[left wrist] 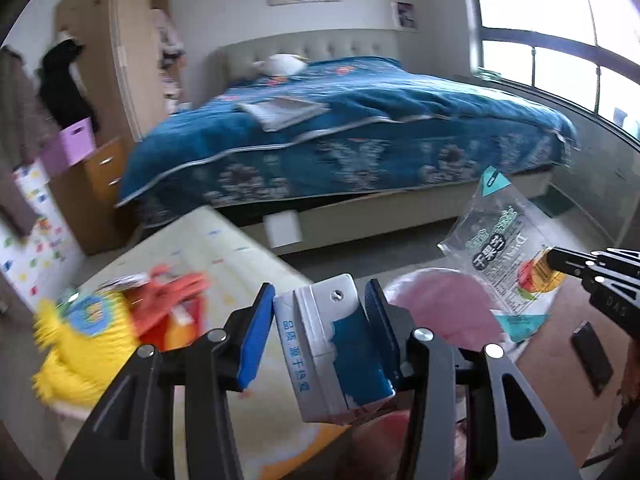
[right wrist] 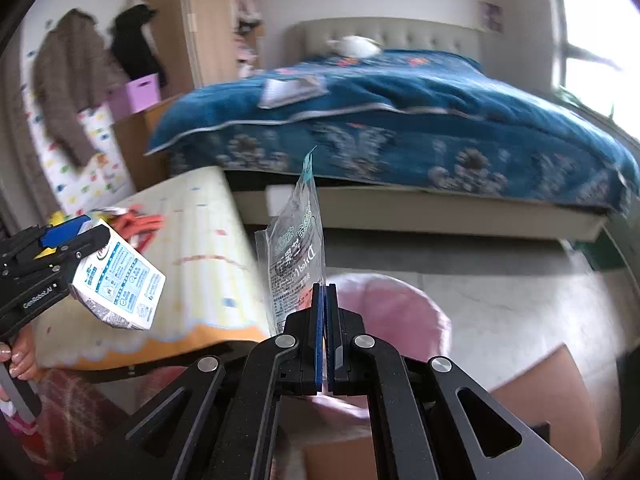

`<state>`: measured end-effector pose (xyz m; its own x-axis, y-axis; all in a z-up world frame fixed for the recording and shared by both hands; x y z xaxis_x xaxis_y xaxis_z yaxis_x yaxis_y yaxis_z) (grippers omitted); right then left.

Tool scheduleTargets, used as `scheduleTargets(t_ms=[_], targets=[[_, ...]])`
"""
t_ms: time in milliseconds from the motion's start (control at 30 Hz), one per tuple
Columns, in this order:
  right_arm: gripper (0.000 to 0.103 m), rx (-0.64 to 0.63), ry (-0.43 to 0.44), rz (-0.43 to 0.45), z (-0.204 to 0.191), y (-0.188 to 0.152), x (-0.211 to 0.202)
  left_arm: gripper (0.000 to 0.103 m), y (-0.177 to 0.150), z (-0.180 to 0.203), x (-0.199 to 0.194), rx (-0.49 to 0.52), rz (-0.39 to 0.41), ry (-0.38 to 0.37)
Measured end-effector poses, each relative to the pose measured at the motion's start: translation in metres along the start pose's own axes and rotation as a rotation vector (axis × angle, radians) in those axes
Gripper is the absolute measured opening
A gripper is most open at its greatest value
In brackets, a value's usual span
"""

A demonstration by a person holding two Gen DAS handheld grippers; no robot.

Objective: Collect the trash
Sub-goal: 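Carry bag and carton over the pink bin and open both grippers, then grasp the yellow foam fruit nets with the right gripper and lift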

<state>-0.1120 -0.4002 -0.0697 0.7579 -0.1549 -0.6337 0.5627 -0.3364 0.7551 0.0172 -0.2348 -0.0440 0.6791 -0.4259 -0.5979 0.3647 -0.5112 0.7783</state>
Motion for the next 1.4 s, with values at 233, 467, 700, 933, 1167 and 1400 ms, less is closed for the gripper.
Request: scheduleTargets(t_ms=[233, 467, 700, 933, 1167, 1400], targets=[[0.001, 0.062, -0.124, -0.014, 0.051, -0.005, 0.011, 0.045, 0.027, 0.07, 0.032, 0.077, 0.009, -0.106], [0.002, 0.112, -0.177, -0.089, 0.087, -0.012, 0.044, 0.046, 0.039, 0.114, 0.075, 0.1, -0.017, -0.166], [0.044, 0.132, -0.178, -0.127, 0.095, -0.017, 0.068, 0.075, 0.043, 0.119, 0.089, 0.068, -0.018, -0.154], [0.047, 0.167, -0.122, -0.054, 0.088, -0.016, 0.046, 0.076, 0.031, 0.072, 0.07, -0.02, -0.032, -0.061], [0.048, 0.133, 0.024, 0.004, 0.046, -0.003, 0.019, 0.079, 0.002, 0.004, 0.026, -0.12, -0.038, 0.061], [0.05, 0.018, 0.151, 0.047, -0.03, 0.012, 0.001, 0.081, -0.036, -0.07, -0.023, -0.25, -0.056, 0.167]])
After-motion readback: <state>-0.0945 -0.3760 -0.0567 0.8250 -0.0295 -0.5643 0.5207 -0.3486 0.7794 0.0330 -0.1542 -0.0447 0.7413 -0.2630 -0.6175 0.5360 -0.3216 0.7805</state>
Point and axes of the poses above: each gripper's, at about its wrist camera, not at the fingertips, and x roughly the way its jaws point, z to its right, y to its top, the point moved 1 cm from there along x, roughly the way its jaws point, and after that the axes turned 7 degrees about y, right-handed, at the moved point
